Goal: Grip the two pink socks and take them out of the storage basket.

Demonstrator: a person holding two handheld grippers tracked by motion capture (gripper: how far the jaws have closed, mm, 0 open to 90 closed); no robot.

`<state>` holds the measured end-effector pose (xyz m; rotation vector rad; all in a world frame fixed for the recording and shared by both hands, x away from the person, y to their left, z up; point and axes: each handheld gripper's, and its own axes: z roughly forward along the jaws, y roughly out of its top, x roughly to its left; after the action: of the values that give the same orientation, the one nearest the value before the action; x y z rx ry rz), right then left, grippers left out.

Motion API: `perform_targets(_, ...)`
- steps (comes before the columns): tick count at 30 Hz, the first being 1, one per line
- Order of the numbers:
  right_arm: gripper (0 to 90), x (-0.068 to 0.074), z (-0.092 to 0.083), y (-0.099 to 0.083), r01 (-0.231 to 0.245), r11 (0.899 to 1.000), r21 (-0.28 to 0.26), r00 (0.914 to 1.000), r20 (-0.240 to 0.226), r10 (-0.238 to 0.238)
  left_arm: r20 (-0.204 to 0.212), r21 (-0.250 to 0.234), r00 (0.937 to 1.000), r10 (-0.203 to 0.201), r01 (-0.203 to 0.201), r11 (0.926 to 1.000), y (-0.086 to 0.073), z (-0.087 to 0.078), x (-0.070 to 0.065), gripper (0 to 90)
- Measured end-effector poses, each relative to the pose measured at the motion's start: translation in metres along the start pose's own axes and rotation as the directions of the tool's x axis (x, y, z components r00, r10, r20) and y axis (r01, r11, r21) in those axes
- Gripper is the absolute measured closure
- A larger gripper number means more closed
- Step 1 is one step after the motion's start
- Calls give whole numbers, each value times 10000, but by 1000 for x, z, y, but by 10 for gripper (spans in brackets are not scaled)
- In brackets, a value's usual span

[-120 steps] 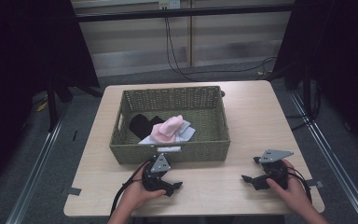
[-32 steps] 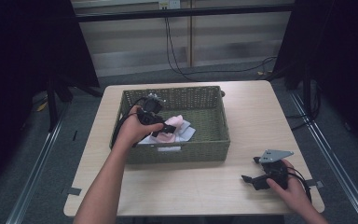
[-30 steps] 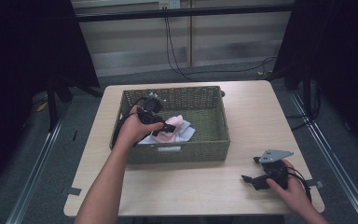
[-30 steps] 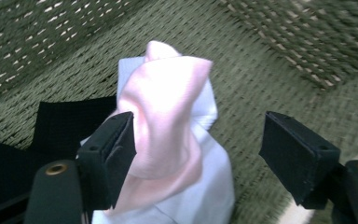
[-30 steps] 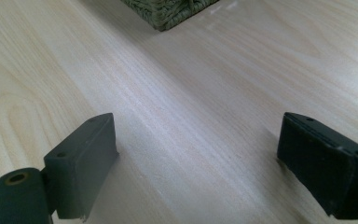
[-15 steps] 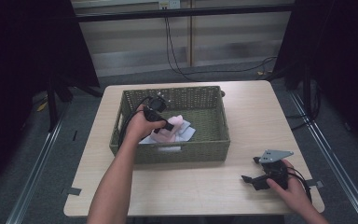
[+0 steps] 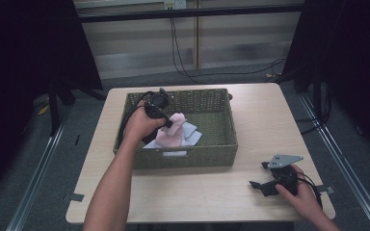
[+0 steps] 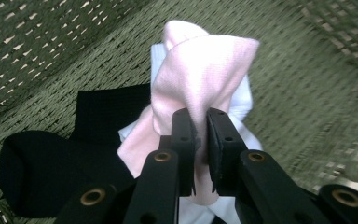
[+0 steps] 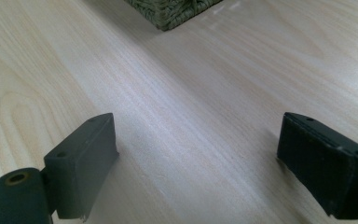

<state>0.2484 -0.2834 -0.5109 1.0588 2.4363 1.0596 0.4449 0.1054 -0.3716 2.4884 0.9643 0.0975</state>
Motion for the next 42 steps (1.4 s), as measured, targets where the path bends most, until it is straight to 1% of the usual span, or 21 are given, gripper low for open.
perform_targets(3, 111, 0, 0, 0, 3, 10000, -2, 10000, 0, -3, 336, 86, 9993, -153, 150, 9999, 1, -9, -1, 821)
perform_targets(7, 111, 0, 0, 0, 3, 10000, -2, 10000, -1, -3, 580, 88, 9980, -258, 253, 9996, 1, -19, -2, 821)
perform_targets(10, 110, 0, 0, 0, 22, 10000, -6, 10000, 1, -22, 666, 122, 9976, -209, 201, 9997, 1, -25, -4, 820)
perform_targets(12, 111, 0, 0, 0, 24, 10000, -7, 10000, 1, -24, 832, 77, 9963, -234, 229, 9997, 2, -30, -5, 820)
perform_targets(16, 111, 0, 0, 0, 21, 10000, -7, 10000, 1, -21, 945, 160, 9950, -310, 296, 9994, 2, -36, -7, 820)
perform_targets(17, 111, 0, 0, 0, 21, 10000, -7, 10000, 0, -21, 1033, 223, 9942, -310, 288, 9993, 2, -38, -8, 820)
perform_targets(21, 110, 0, 0, 0, 20, 10000, -5, 10000, 0, -20, 1259, 202, 9915, -326, 303, 9993, 2, -42, -10, 820)
perform_targets(23, 111, 0, 0, 0, 20, 10000, -7, 10000, 1, -20, 1294, 227, 9911, -303, 276, 9994, 1, -43, -12, 820)
perform_targets(25, 110, 0, 0, 0, 20, 10000, -6, 10000, 0, -20, 1272, 298, 9917, -165, 128, 9995, 1, -44, -15, 820)
perform_targets(27, 110, 0, 0, 0, 19, 10000, -6, 10000, 1, -19, 1356, 347, 9907, -102, 55, 9994, 0, -45, -17, 820)
perform_targets(31, 110, 0, 0, 0, 1, 10000, -1, 10000, 0, -1, 1457, 362, 9893, -69, 17, 9993, -1, -48, -20, 820)
perform_targets(33, 110, 0, 0, 0, 2, 10000, -1, 10000, 2, -2, 1597, 349, 9871, -55, -1, 9994, -1, -50, -21, 820)
perform_targets(35, 110, 0, 0, 0, 2, 10000, -1, 10000, 0, -2, 1604, 427, 9871, 19, -88, 9991, -1, -52, -22, 820)
perform_targets(39, 111, 0, 0, 0, 2, 10000, -1, 10000, 2, -2, 1805, 507, 9834, 183, -279, 9983, -1, -55, -26, 820)
perform_targets(40, 110, 0, 0, 0, 1, 10000, 0, 10000, 0, -1, 1805, 459, 9834, 176, -263, 9986, -1, -55, -28, 820)
perform_targets(42, 110, 0, 0, 0, 4, 10000, -2, 10000, 2, -4, 1841, 526, 9826, 259, -362, 9980, -1, -57, -29, 821)
